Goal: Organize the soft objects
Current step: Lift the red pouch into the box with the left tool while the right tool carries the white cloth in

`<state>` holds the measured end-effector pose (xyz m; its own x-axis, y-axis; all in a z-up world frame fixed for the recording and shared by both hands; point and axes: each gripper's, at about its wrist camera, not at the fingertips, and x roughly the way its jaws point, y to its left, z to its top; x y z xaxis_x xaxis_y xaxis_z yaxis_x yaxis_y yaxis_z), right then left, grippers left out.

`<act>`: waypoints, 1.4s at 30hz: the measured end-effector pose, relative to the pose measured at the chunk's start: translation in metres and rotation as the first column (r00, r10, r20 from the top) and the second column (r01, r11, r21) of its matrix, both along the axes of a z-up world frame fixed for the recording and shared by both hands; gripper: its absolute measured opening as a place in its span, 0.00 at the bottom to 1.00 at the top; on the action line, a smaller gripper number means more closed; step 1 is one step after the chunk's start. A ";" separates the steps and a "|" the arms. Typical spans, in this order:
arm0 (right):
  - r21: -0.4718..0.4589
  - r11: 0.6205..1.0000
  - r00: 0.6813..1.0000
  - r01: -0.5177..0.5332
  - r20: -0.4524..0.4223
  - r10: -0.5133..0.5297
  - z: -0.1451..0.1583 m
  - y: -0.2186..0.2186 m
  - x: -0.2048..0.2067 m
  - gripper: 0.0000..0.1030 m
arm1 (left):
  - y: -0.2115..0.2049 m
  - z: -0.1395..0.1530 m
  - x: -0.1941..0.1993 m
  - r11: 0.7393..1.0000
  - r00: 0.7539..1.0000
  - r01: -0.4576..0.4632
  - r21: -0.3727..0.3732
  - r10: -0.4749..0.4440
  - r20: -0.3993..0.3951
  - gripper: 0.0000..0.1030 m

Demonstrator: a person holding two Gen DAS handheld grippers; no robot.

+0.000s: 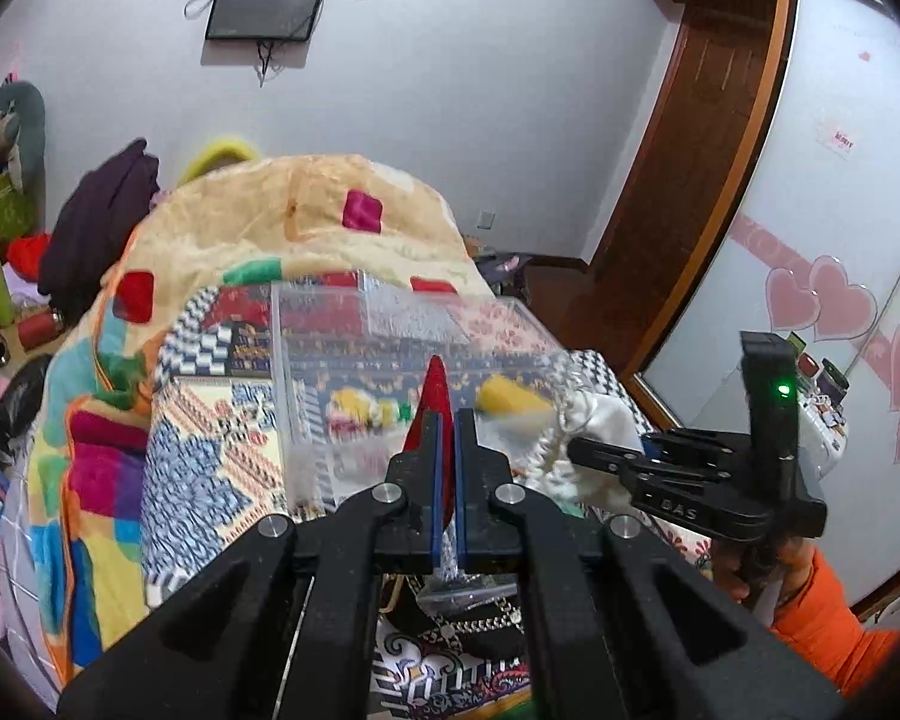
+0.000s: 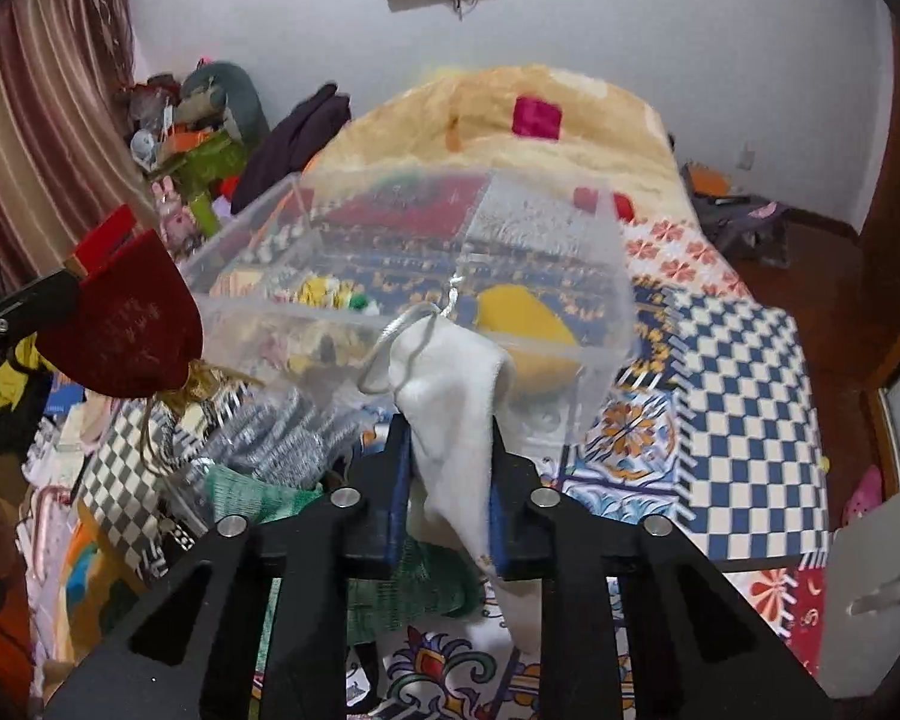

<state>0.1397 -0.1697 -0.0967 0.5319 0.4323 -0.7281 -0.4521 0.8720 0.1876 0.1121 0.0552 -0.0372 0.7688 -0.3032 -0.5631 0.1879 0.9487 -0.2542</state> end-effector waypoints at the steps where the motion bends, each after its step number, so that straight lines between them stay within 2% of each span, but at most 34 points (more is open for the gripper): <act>1: 0.011 1.000 1.000 0.001 0.013 -0.001 0.006 -0.003 -0.003 0.16 | 0.001 0.006 -0.001 1.000 1.000 -0.004 0.002 0.003 0.016 0.02; 5: 0.030 1.000 0.997 -0.004 0.076 0.002 0.028 -0.006 -0.010 0.16 | 0.003 0.029 -0.002 1.000 0.996 -0.017 0.021 0.016 0.083 0.02; 11: 0.039 0.999 0.986 -0.022 0.165 0.015 0.061 -0.001 -0.015 0.16 | 0.006 0.050 0.009 0.998 0.990 -0.047 0.029 0.042 0.138 0.02; 21: 0.084 0.996 0.962 0.004 0.271 -0.026 0.080 0.005 0.009 0.16 | 0.002 0.047 0.041 0.991 0.976 -0.104 0.084 0.086 0.200 0.02; 25: 0.072 0.997 0.963 0.000 0.267 -0.019 0.069 0.019 0.025 0.16 | -0.001 0.027 0.062 0.991 0.985 -0.094 0.100 0.078 0.153 0.02; 32: -0.002 0.999 0.987 -0.034 0.158 0.034 0.026 0.041 0.049 0.16 | -0.007 -0.030 0.104 0.995 0.999 -0.031 0.098 0.034 -0.028 0.02; 40: -0.064 0.997 0.998 -0.052 0.044 0.055 0.000 0.049 0.062 0.21 | -0.014 -0.072 0.122 0.999 0.980 0.039 0.029 -0.033 -0.194 0.02; 42: -0.079 0.995 0.998 -0.062 0.021 0.064 -0.002 0.050 0.061 0.27 | -0.014 -0.079 0.122 0.999 0.972 0.048 -0.002 -0.047 -0.232 0.03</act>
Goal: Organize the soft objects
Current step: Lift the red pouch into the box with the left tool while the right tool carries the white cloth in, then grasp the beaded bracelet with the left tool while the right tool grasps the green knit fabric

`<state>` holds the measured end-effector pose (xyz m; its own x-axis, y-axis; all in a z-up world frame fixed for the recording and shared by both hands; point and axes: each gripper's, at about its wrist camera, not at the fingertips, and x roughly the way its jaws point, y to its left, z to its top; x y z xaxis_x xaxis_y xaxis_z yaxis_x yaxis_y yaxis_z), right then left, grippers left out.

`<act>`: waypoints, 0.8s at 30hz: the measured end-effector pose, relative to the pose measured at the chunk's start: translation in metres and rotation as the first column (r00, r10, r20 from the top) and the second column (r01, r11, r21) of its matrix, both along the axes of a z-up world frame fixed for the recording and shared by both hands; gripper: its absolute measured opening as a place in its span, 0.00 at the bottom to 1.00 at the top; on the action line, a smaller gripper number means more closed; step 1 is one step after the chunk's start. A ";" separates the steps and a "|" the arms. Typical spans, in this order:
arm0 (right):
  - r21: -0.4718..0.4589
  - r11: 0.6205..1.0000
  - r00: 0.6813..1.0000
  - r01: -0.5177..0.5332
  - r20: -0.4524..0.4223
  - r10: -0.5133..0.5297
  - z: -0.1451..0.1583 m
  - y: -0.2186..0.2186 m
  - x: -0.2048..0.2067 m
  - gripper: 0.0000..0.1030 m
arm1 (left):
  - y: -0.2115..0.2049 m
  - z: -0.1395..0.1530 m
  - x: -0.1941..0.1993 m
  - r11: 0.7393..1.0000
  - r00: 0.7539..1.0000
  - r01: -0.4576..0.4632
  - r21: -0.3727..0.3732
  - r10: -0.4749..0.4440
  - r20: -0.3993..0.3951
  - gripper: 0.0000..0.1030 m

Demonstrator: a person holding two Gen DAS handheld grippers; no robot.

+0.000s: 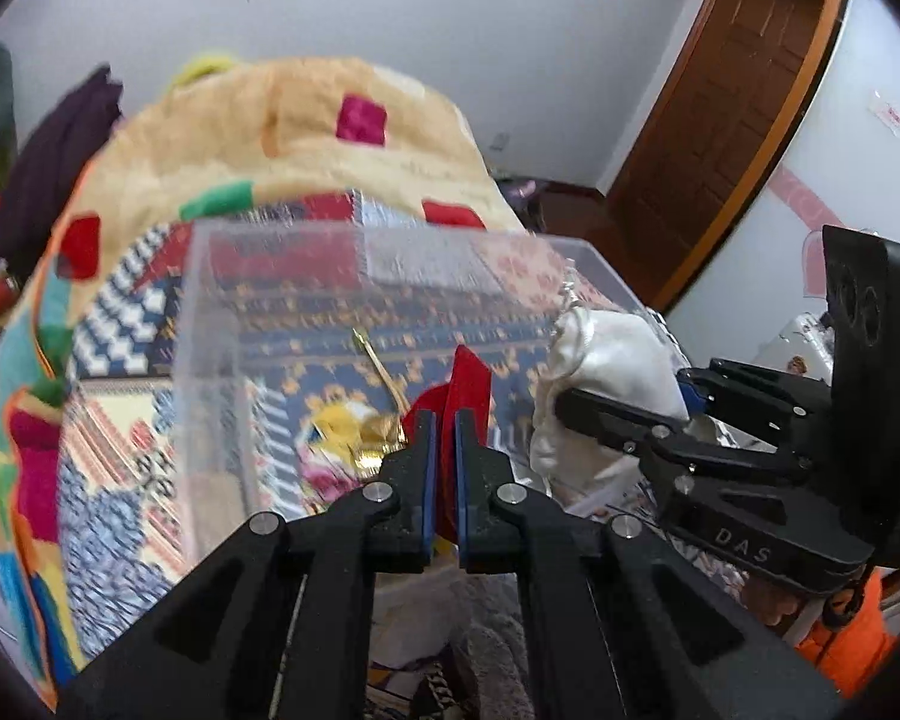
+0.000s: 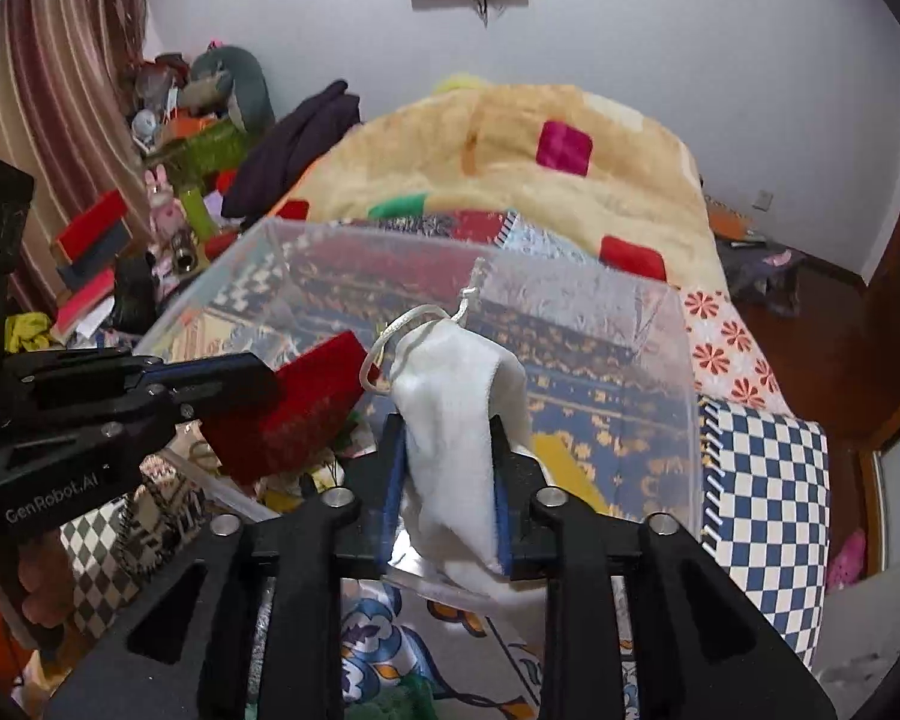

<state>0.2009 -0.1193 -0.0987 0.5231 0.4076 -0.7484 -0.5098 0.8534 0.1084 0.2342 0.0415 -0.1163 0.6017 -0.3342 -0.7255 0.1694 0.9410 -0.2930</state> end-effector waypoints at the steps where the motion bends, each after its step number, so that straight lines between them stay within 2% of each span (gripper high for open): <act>1: -0.001 1.000 1.000 -0.009 -0.010 0.009 0.000 0.000 -0.001 0.29 | -0.001 0.000 -0.002 1.000 1.000 -0.004 0.010 0.004 0.008 0.06; 3: -0.003 1.000 1.000 -0.019 -0.016 0.019 0.001 0.001 -0.001 0.43 | -0.002 0.002 -0.005 1.000 1.000 -0.006 0.019 0.006 0.015 0.12; 6: -0.022 1.000 1.000 -0.017 0.018 0.017 0.008 0.000 -0.008 0.56 | -0.002 0.007 -0.014 1.000 1.000 -0.004 0.017 0.003 0.025 0.21; 8: -0.023 1.000 0.999 -0.019 0.043 0.020 0.015 -0.002 -0.015 0.58 | -0.001 0.014 -0.021 0.999 0.999 -0.012 0.035 0.010 0.044 0.26; 12: -0.012 1.000 0.996 -0.016 0.088 0.017 0.030 -0.009 -0.024 0.71 | 0.001 0.031 -0.036 0.998 0.996 -0.032 0.056 0.027 0.087 0.33; 16: 0.009 1.000 0.991 -0.011 0.135 0.010 0.049 -0.017 -0.041 0.73 | 0.004 0.054 -0.056 0.994 0.987 -0.068 0.090 0.054 0.149 0.44; 18: 0.026 1.000 0.988 -0.008 0.153 0.004 0.056 -0.022 -0.049 0.80 | 0.005 0.063 -0.065 0.991 0.982 -0.083 0.103 0.064 0.178 0.50; 24: 0.057 0.998 0.981 -0.009 0.192 -0.002 0.073 -0.033 -0.073 0.81 | 0.010 0.080 -0.094 0.983 0.969 -0.127 0.135 0.094 0.230 0.62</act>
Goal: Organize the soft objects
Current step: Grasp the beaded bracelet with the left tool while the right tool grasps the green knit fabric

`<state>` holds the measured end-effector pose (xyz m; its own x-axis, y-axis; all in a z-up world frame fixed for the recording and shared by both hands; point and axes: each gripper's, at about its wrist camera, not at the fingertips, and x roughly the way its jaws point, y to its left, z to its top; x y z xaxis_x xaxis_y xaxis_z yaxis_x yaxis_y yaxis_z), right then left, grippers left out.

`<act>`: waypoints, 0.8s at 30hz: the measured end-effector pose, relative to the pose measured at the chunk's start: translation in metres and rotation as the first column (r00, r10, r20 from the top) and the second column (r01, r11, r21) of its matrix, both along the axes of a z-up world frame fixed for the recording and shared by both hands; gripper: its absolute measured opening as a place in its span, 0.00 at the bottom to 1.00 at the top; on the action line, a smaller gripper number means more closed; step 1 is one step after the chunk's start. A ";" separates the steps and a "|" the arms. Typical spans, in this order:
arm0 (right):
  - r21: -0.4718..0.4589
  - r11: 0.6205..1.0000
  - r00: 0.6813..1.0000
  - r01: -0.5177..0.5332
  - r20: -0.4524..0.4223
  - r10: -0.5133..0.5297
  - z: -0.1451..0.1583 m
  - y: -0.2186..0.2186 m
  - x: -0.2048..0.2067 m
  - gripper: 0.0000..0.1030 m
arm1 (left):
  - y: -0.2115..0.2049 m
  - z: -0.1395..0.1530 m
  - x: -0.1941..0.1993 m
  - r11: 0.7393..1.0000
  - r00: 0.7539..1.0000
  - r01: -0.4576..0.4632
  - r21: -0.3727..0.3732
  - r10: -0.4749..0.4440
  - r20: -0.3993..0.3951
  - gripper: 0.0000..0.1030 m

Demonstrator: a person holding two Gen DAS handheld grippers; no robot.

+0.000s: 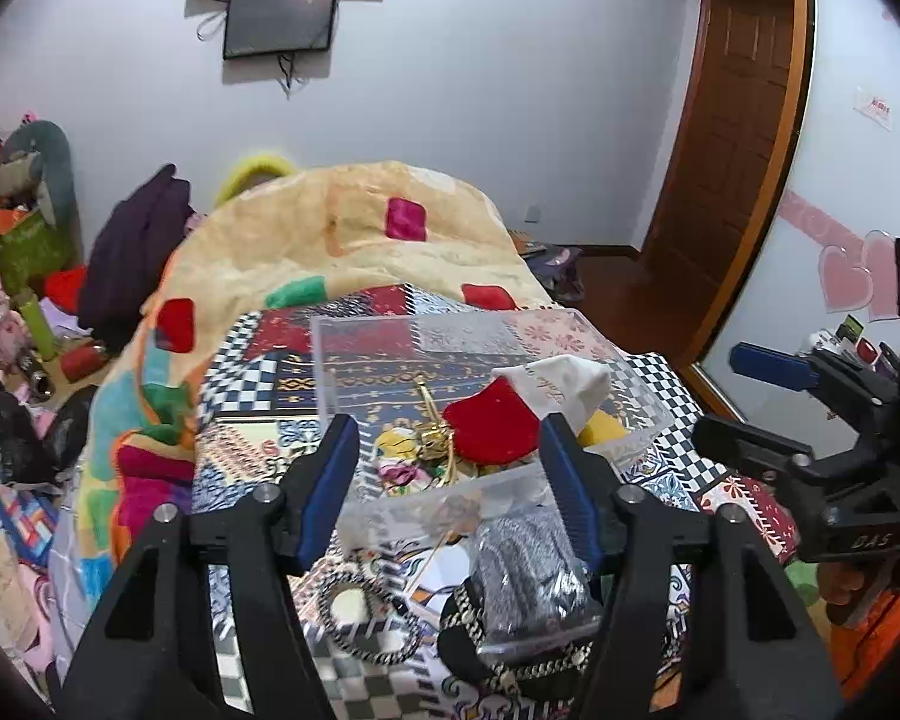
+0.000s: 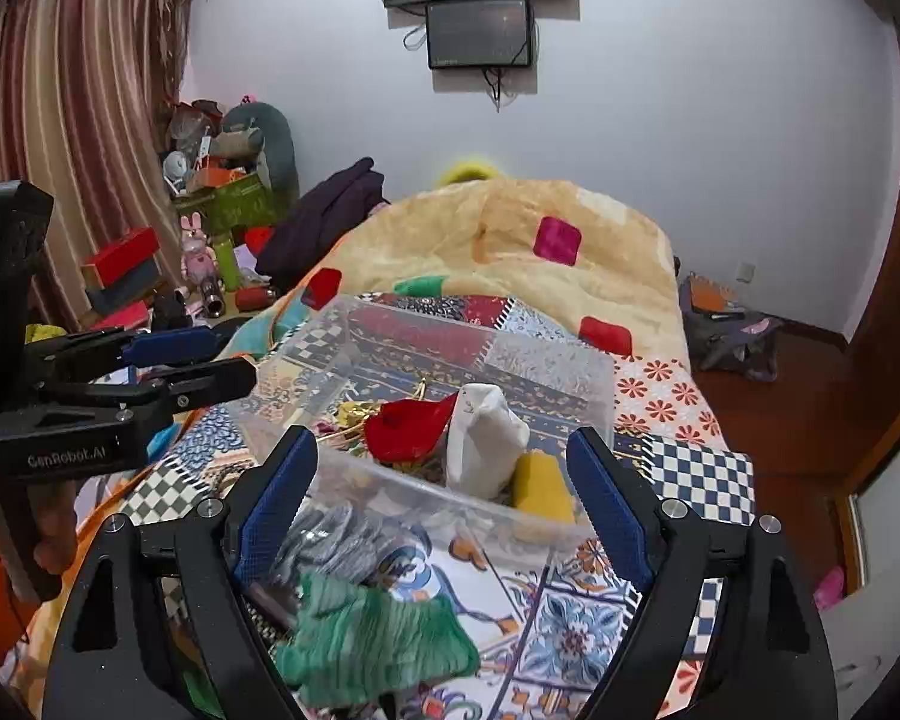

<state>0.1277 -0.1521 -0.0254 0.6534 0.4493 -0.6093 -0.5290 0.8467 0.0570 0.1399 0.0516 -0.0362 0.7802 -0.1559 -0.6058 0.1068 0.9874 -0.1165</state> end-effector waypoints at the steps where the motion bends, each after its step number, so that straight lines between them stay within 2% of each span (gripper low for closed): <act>1: 0.004 1.000 1.000 -0.001 0.004 0.001 0.001 -0.002 -0.005 0.81 | 0.001 0.001 -0.006 1.000 1.000 -0.008 0.013 0.008 0.006 0.65; 3: 0.008 1.000 1.000 -0.003 0.006 0.003 0.001 -0.004 -0.012 0.82 | 0.000 0.002 -0.011 0.999 1.000 -0.021 0.035 0.021 0.010 0.68; 8: -0.001 1.000 1.000 -0.004 -0.016 0.004 -0.008 -0.008 -0.025 0.82 | 0.007 -0.010 -0.027 0.995 0.998 -0.058 0.083 0.059 -0.009 0.85; 10: -0.015 1.000 1.000 -0.004 -0.029 0.003 -0.014 -0.009 -0.029 0.82 | 0.011 -0.019 -0.033 0.993 0.997 -0.072 0.097 0.075 -0.024 0.86; 20: -0.013 1.000 0.983 -0.022 -0.181 0.019 -0.063 -0.009 -0.036 0.82 | 0.036 -0.082 -0.036 0.984 0.973 -0.124 0.129 0.146 -0.180 0.85; 21: -0.010 1.000 0.980 -0.025 -0.197 0.022 -0.067 -0.008 -0.035 0.82 | 0.038 -0.087 -0.035 0.983 0.971 -0.128 0.128 0.151 -0.188 0.83; 24: 0.000 1.000 0.973 -0.027 -0.231 0.027 -0.076 -0.008 -0.035 0.81 | 0.040 -0.101 -0.027 0.982 0.961 -0.136 0.128 0.162 -0.222 0.69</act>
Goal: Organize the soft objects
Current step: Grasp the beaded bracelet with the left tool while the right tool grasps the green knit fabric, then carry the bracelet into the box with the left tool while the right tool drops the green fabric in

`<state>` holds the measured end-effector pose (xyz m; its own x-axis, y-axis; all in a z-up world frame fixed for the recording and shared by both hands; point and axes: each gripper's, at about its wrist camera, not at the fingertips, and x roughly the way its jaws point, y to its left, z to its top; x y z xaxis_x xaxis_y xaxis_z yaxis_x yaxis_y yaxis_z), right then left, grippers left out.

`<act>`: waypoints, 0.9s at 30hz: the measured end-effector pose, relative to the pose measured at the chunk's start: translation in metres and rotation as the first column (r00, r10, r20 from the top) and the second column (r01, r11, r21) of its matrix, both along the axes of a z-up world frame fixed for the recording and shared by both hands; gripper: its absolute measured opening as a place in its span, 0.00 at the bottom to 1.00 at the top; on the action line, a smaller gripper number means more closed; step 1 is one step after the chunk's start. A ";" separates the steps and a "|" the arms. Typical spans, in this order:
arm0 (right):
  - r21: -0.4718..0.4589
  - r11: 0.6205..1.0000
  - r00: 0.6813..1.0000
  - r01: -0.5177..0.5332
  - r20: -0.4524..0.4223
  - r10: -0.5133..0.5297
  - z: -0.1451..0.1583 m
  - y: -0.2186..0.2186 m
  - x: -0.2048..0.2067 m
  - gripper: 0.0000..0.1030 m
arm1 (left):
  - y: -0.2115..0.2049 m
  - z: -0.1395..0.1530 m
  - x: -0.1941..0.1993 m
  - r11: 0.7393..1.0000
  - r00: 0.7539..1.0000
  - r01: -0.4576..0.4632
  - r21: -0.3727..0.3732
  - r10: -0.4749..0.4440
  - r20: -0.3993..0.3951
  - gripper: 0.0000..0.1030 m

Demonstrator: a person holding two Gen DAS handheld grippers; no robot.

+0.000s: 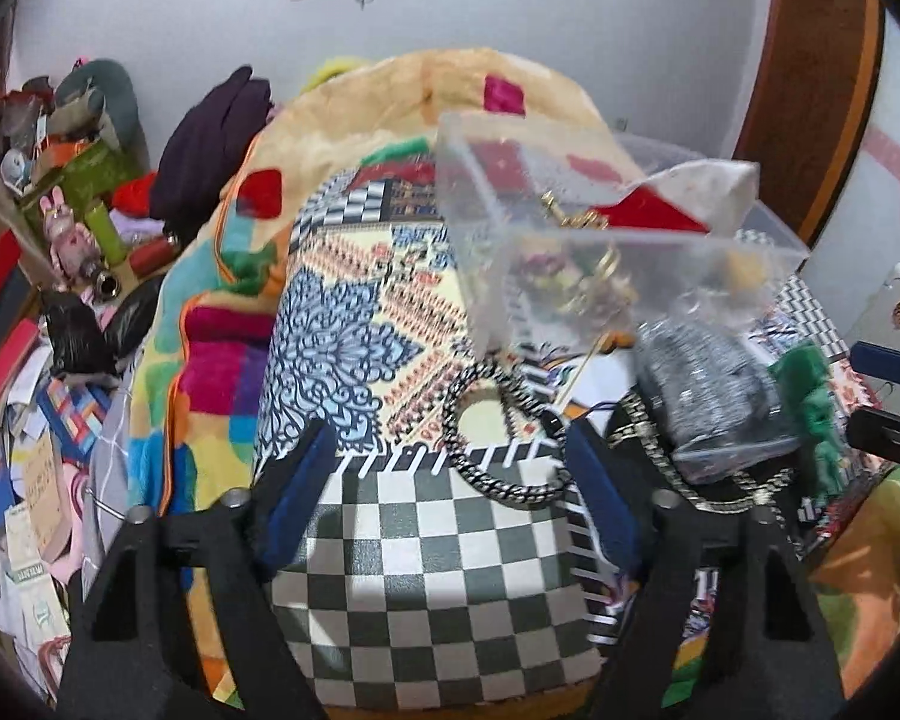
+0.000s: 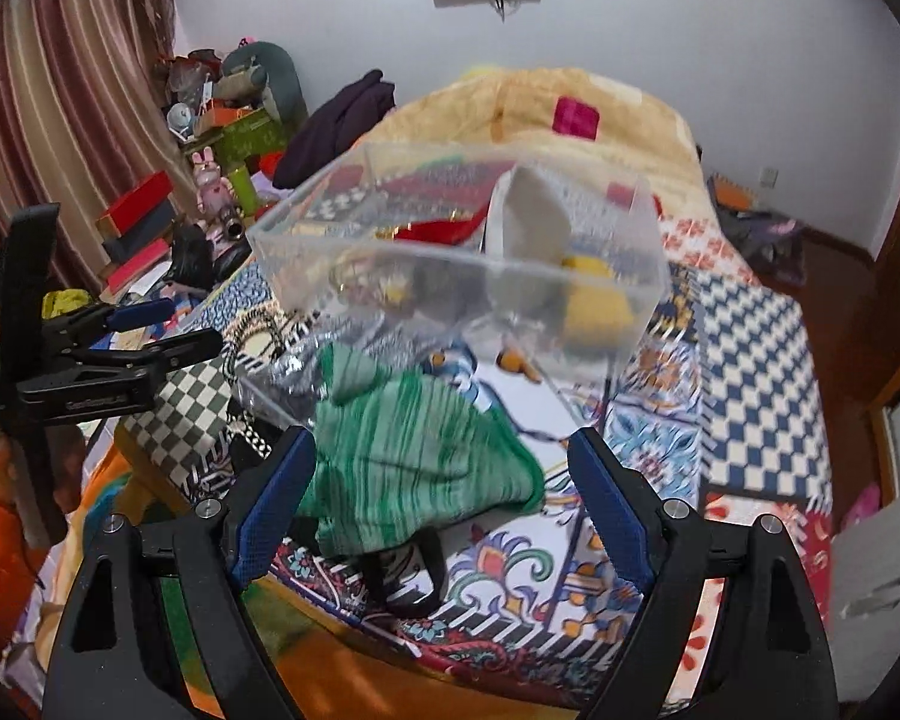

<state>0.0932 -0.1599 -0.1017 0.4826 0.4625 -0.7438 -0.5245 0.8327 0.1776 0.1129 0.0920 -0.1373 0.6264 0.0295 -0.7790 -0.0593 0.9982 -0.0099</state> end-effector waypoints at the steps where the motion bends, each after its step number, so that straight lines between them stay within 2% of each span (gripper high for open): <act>1: 0.007 1.000 1.000 -0.003 -0.012 0.003 -0.002 0.001 0.001 0.81 | 0.001 -0.004 0.003 1.000 1.000 0.000 -0.009 0.000 -0.011 0.65; 4: 0.027 0.999 0.999 -0.017 -0.043 0.018 -0.008 0.003 0.002 0.79 | 0.001 -0.013 0.009 1.000 0.999 0.000 -0.023 0.000 -0.033 0.53; 5: 0.028 0.999 0.998 -0.020 -0.051 0.022 -0.009 0.004 0.003 0.74 | 0.002 -0.016 0.011 1.000 0.999 0.002 -0.028 -0.003 -0.042 0.47; 9: 0.042 0.998 0.994 -0.039 -0.104 0.043 -0.017 0.004 0.006 0.54 | -0.002 -0.020 0.013 1.000 0.999 0.011 -0.008 -0.012 -0.036 0.39; 10: 0.042 0.998 0.993 -0.039 -0.110 0.044 -0.018 0.005 0.006 0.51 | -0.003 -0.020 0.014 1.000 0.999 0.017 -0.007 -0.017 -0.035 0.31; 12: 0.043 0.998 0.992 -0.044 -0.113 0.049 -0.018 0.005 0.005 0.38 | -0.004 -0.021 0.015 1.000 0.999 0.021 -0.002 -0.021 -0.032 0.20; 13: 0.043 0.998 0.993 -0.048 -0.110 0.052 -0.018 0.006 0.004 0.33 | -0.004 -0.021 0.016 1.000 0.999 0.023 -0.001 -0.023 -0.030 0.11; 14: 0.041 0.998 0.993 -0.051 -0.108 0.055 -0.017 0.006 0.003 0.23 | -0.004 -0.021 0.016 1.000 0.999 0.023 -0.001 -0.023 -0.030 0.06; 15: 0.040 0.998 0.993 -0.052 -0.105 0.056 -0.017 0.006 0.003 0.15 | -0.003 -0.021 0.017 1.000 0.999 0.022 -0.006 -0.022 -0.029 0.06; 17: 0.029 0.999 0.995 -0.040 -0.091 0.042 -0.016 0.005 0.001 0.10 | -0.002 -0.021 0.016 1.000 0.999 0.020 -0.022 -0.020 -0.026 0.05; 22: 0.048 0.999 0.998 -0.022 -0.061 0.024 -0.009 -0.003 0.001 0.06 | -0.001 -0.013 0.006 0.999 1.000 0.025 -0.032 -0.025 -0.007 0.05; 27: 0.060 0.998 1.000 0.016 -0.011 -0.016 0.005 -0.012 -0.001 0.06 | -0.005 0.013 -0.008 0.999 0.997 0.040 -0.024 -0.038 0.063 0.05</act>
